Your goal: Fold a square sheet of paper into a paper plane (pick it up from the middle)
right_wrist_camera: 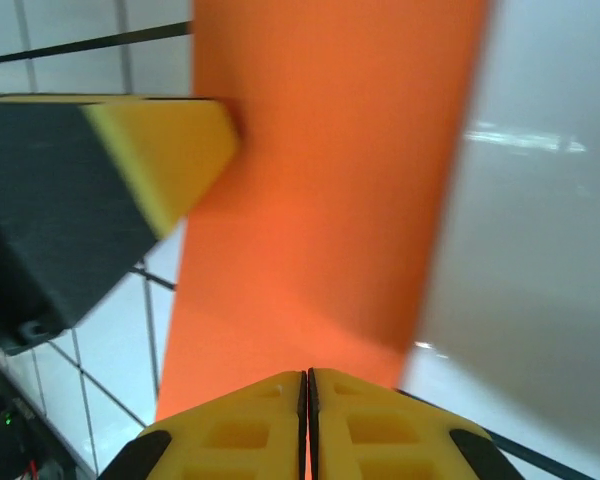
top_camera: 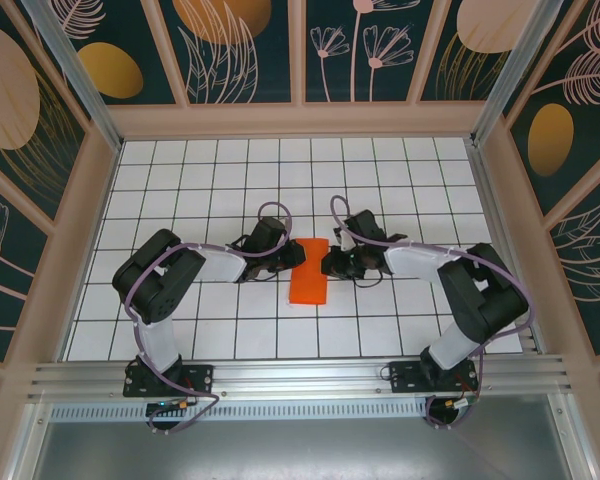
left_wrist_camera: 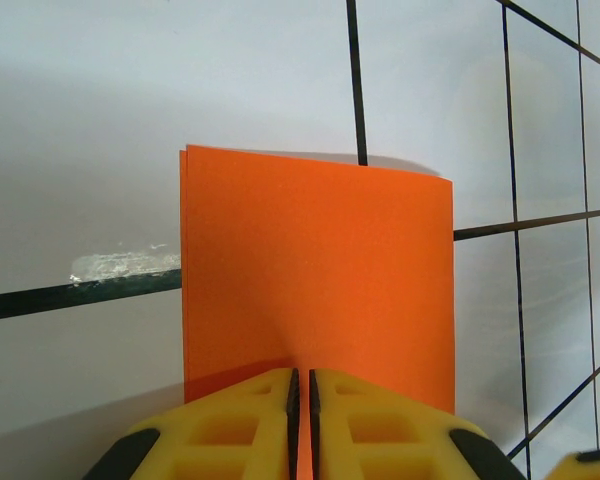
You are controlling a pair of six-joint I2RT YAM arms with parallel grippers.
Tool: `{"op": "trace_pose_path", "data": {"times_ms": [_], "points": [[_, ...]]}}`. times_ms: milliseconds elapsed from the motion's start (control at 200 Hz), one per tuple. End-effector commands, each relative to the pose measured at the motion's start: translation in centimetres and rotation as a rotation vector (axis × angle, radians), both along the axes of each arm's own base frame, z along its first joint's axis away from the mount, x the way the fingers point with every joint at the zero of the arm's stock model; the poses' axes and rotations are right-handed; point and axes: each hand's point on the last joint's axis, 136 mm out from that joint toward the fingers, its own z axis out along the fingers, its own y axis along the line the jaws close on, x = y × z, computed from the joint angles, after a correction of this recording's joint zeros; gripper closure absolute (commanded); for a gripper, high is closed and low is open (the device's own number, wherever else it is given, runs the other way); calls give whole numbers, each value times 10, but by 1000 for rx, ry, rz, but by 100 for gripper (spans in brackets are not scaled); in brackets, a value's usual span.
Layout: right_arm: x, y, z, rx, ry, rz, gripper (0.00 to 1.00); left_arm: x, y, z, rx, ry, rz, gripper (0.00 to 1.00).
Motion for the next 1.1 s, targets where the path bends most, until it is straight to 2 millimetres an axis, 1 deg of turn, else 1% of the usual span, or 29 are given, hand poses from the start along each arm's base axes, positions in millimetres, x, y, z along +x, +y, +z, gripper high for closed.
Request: {"op": "trace_pose_path", "data": {"times_ms": [0,95,210,330,435,595,726,836,961,1011,1096], "points": [[-7,19,0,12,13,81,87,-37,49,-74,248,190,45,86],[-12,26,-8,6,31,106,87,-38,50,-74,247,192,47,86],[-29,27,-24,-23,76,148,87,-37,49,-73,246,189,49,86],[-49,14,-40,-62,131,154,87,-36,50,-74,249,190,55,86],[-63,0,-48,-97,160,161,87,-36,51,-74,252,189,59,86],[-82,-17,-51,-134,196,160,87,-35,53,-73,257,186,67,86],[-96,-22,-51,-130,238,148,87,-36,53,-74,258,187,70,86],[-104,-27,-57,-154,276,124,87,-35,53,-74,260,188,72,86],[-114,-38,-64,-187,317,95,87,-35,53,-74,260,185,70,86],[-116,-41,-64,-193,320,87,87,-35,53,-75,260,187,71,86],[-116,-42,-56,-188,303,88,87,-35,53,-75,261,186,69,86]]}}
